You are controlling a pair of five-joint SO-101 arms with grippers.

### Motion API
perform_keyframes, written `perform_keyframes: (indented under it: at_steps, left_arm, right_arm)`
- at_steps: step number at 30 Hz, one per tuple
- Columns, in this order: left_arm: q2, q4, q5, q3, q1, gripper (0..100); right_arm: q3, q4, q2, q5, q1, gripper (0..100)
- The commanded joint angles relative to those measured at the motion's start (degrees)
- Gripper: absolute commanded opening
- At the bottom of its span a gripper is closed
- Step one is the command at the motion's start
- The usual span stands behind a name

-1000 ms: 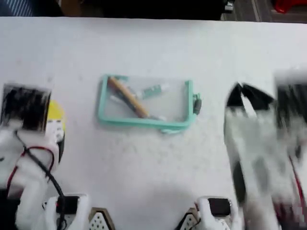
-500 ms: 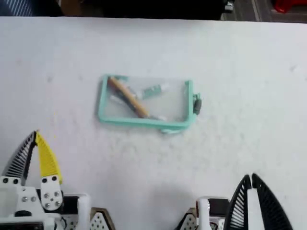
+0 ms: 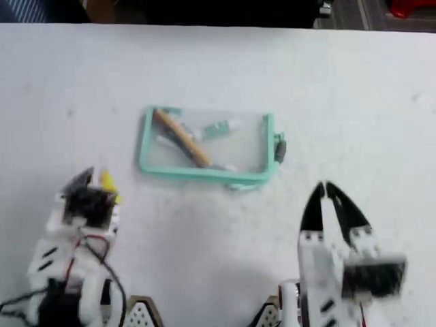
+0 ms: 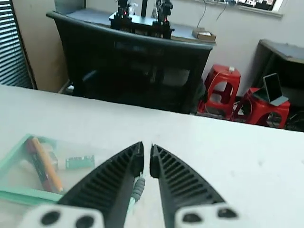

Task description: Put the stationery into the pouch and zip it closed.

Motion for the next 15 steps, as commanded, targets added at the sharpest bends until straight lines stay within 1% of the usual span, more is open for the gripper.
perform_keyframes:
  at_steps: [1, 6, 11, 13, 15]
  left_arm:
    - [0.1, -4.1, -0.4, 7.6, 0.0, 18]
    - [0.1, -9.2, -0.4, 15.1, 0.0, 20]
    - [0.1, -13.8, -0.4, 22.1, 0.0, 20]
    - [0.1, -14.9, -0.4, 25.1, 0.0, 20]
    - [0.1, -13.9, -0.2, 25.9, -0.1, 20]
  right_arm:
    - [10.3, -7.7, -0.4, 0.6, -0.6, 1.8]
    - [27.3, -16.0, -0.4, 0.6, -0.6, 1.8]
    - [40.4, -24.2, -0.4, 0.4, -0.2, 1.8]
    - [45.0, -27.4, -0.4, 0.3, -0.2, 1.8]
    - [49.7, -30.0, -0.4, 0.2, -0.4, 1.8]
